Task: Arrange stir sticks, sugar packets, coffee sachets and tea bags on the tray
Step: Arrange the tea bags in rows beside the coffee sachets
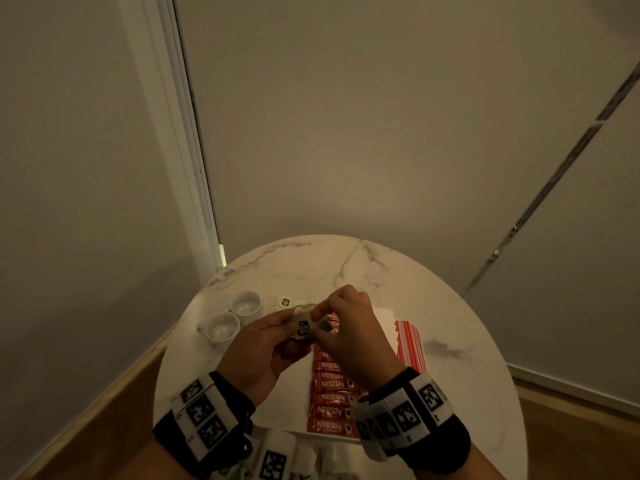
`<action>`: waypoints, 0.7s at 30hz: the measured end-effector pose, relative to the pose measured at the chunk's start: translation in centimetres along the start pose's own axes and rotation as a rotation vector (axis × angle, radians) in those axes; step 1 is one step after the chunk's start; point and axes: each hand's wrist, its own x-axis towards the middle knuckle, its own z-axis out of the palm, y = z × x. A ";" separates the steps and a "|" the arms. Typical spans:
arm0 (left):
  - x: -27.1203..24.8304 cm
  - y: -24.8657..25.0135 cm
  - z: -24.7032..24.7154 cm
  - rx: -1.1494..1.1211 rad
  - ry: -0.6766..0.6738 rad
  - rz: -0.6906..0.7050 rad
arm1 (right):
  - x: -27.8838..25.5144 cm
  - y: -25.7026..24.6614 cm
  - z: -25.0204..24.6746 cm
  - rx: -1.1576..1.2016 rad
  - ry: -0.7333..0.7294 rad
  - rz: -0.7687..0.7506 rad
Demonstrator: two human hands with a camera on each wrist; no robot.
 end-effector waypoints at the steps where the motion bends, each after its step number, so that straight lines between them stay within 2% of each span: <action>1: 0.1 0.1 -0.1 -0.019 -0.002 -0.010 | -0.1 0.0 0.2 -0.059 0.022 -0.050; 4: 0.2 0.2 -0.3 -0.046 0.020 -0.034 | -0.4 0.0 0.7 -0.212 0.077 -0.149; 7: 0.1 0.1 -0.3 -0.066 0.021 -0.084 | -0.7 -0.4 0.8 -0.223 0.121 -0.168; 17: -0.3 0.1 0.2 -0.085 0.004 -0.098 | -1.0 -0.6 0.7 -0.062 0.128 -0.082; 21: -0.5 0.1 0.4 0.006 0.061 -0.056 | -1.1 -0.5 0.6 -0.005 0.150 -0.002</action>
